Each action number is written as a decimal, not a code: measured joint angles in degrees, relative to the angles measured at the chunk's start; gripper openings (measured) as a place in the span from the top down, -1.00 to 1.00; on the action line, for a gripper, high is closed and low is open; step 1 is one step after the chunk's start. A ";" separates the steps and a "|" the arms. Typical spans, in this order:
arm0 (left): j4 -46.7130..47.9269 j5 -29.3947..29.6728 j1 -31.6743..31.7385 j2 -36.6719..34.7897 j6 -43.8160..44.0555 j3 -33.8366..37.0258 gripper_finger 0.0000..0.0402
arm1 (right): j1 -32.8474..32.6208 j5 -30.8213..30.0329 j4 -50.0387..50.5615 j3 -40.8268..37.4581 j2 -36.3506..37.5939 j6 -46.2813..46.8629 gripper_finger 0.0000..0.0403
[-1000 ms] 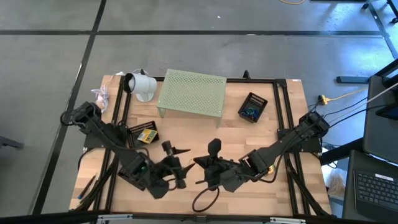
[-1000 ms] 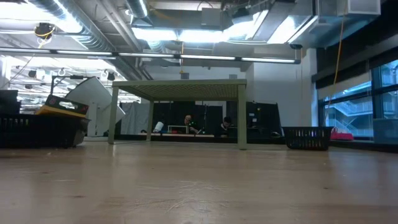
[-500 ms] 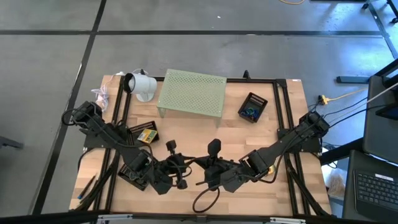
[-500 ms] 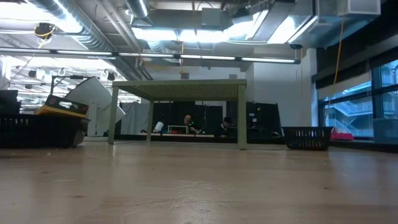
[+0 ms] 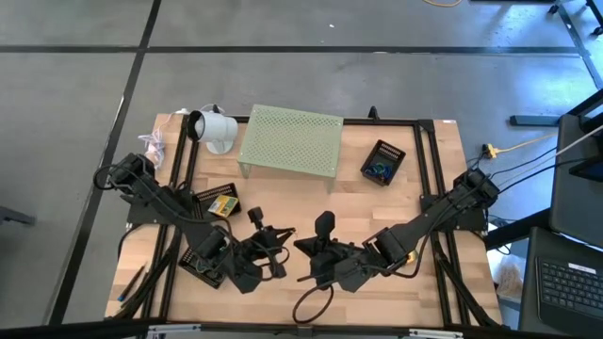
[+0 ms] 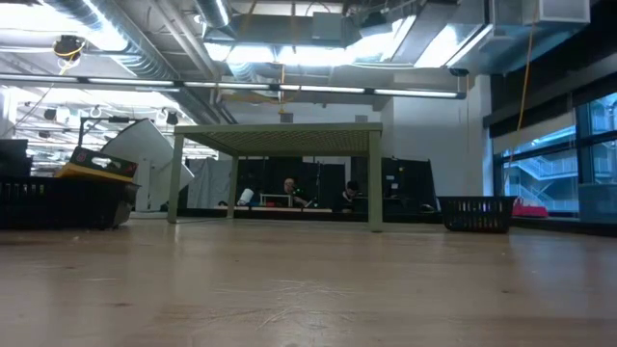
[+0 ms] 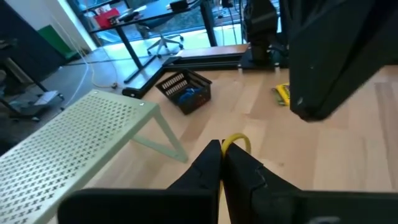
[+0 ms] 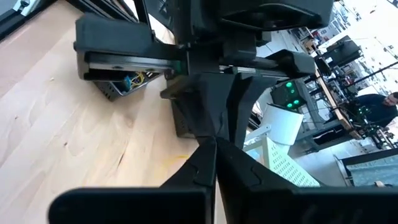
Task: Pick & Place Office Desk Supplies
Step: Put the yellow rubber band into the bottom left black bin
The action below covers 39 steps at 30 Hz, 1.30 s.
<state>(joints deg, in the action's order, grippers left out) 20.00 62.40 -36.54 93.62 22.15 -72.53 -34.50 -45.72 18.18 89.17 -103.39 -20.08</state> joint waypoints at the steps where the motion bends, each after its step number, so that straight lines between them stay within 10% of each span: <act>1: 0.37 0.10 0.00 0.00 0.00 0.00 0.99 | -0.05 -0.35 0.60 0.00 0.13 0.16 0.95; 10: 6.38 -0.33 -2.14 -1.20 4.26 -0.56 0.99 | -0.13 1.97 17.14 0.00 6.33 16.84 0.94; 18: 23.93 -18.29 -3.11 -3.38 28.01 -0.61 0.99 | 0.33 18.86 29.66 0.00 9.55 34.45 0.94; 25: 43.74 -32.40 -5.43 -5.23 51.35 -0.61 0.99 | -0.22 21.15 31.16 0.00 9.55 36.62 0.94; 39: 60.69 -39.98 -16.05 -15.38 75.95 -0.72 0.99 | -0.11 21.15 31.16 0.00 9.55 36.96 0.94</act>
<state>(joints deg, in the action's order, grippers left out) 80.69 22.42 -52.59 78.25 98.10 -73.25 -34.61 -24.58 49.34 89.17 -93.84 16.87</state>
